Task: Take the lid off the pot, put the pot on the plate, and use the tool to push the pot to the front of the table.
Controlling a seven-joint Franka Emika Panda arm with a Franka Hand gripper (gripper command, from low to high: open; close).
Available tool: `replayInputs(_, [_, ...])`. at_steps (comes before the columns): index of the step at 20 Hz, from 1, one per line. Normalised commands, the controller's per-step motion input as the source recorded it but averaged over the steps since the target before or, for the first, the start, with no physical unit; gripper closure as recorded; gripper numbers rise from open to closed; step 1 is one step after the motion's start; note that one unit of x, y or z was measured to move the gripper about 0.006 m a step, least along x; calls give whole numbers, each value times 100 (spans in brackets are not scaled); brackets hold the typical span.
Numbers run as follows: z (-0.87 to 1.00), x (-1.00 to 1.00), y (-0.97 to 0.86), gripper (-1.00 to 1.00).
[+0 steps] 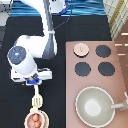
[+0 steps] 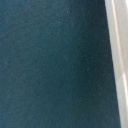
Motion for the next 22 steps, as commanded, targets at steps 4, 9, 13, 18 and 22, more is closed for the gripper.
replayInputs(4, [58, -78, 0, 100])
replayInputs(9, [58, -84, 1, 100])
replayInputs(13, [54, -90, 1, 100])
replayInputs(18, [14, -88, -17, 100])
replayInputs(22, [-66, -100, -14, 100])
